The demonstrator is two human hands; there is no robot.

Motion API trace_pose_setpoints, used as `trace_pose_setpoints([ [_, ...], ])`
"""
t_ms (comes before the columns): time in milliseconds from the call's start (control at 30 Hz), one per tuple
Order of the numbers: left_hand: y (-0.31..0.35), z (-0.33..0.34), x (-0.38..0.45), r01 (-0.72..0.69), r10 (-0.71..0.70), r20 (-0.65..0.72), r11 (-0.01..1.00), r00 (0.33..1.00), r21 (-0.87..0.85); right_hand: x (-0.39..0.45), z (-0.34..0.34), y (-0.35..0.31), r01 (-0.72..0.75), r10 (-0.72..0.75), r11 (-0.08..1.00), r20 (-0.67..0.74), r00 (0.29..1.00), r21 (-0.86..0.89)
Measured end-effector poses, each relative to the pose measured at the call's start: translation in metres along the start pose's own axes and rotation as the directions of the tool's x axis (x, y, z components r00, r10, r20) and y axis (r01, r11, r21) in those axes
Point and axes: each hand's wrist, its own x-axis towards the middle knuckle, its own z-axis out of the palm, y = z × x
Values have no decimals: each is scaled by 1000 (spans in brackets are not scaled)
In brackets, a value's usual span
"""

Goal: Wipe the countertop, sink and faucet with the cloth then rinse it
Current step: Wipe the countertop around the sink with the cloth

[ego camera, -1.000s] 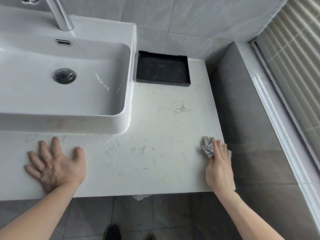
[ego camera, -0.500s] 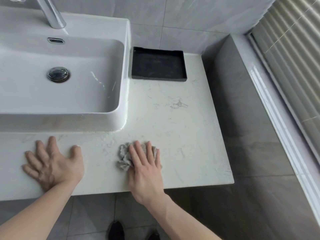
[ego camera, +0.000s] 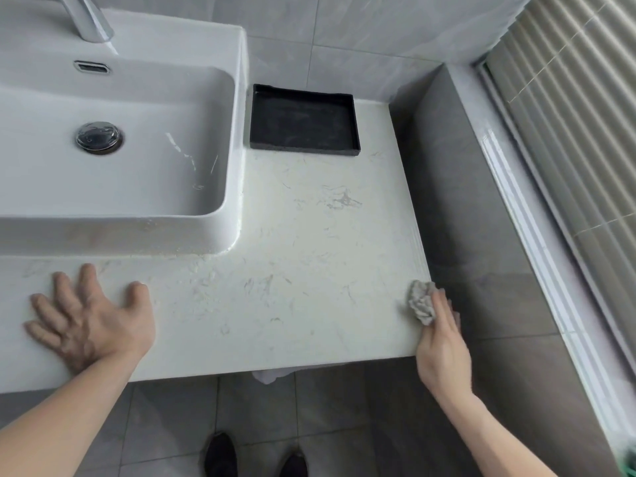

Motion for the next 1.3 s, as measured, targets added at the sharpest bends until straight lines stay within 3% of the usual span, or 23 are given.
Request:
trace_pose_setpoints([
  [100,1,0,-1,10,-10,13,1000,1000,-16,-9,-23,7,-166,176,981,-107,978,99],
  [167,2,0,-2,11,-11,17,1000,1000,-20,-19,-27,-8,-142,178,972,-193,965,185],
  [233,1,0,-2,14,-13,17,1000,1000,-10,-28,-14,-35,-86,131,962,-162,978,261],
  [333,-2,2,1,9,-9,11,1000,1000,-20,-43,27,-89,157,-146,954,-61,987,256],
  [433,-2,4,1,10,-10,5,1000,1000,-25,-51,70,-146,396,-425,895,121,897,207],
  [533,-2,4,0,11,-11,-5,999,1000,-39,-72,104,-190,579,-587,808,233,776,108],
  [633,0,2,-2,12,-13,-9,999,1000,-37,-79,114,-194,651,-633,759,249,733,16],
  [800,-2,4,-1,9,-10,-13,999,1000,-40,-60,80,-129,553,-537,831,171,826,-57],
  [1000,-11,12,8,33,-33,29,999,999,-15,-12,19,-22,274,-278,959,-52,959,-77],
  [1067,-10,12,6,27,-26,29,999,999,-19,-4,8,-7,190,-191,982,-75,979,-22],
  [1133,-8,8,3,6,-6,20,1000,1000,-22,0,0,-9,-9,23,993,-112,993,120],
  [1200,-3,4,-2,-2,2,24,1000,1000,-16,1,-4,-22,-194,251,937,-174,952,291],
  [1300,3,-1,-5,9,-9,37,1000,999,16,-13,5,-65,-163,279,891,-227,933,425],
])
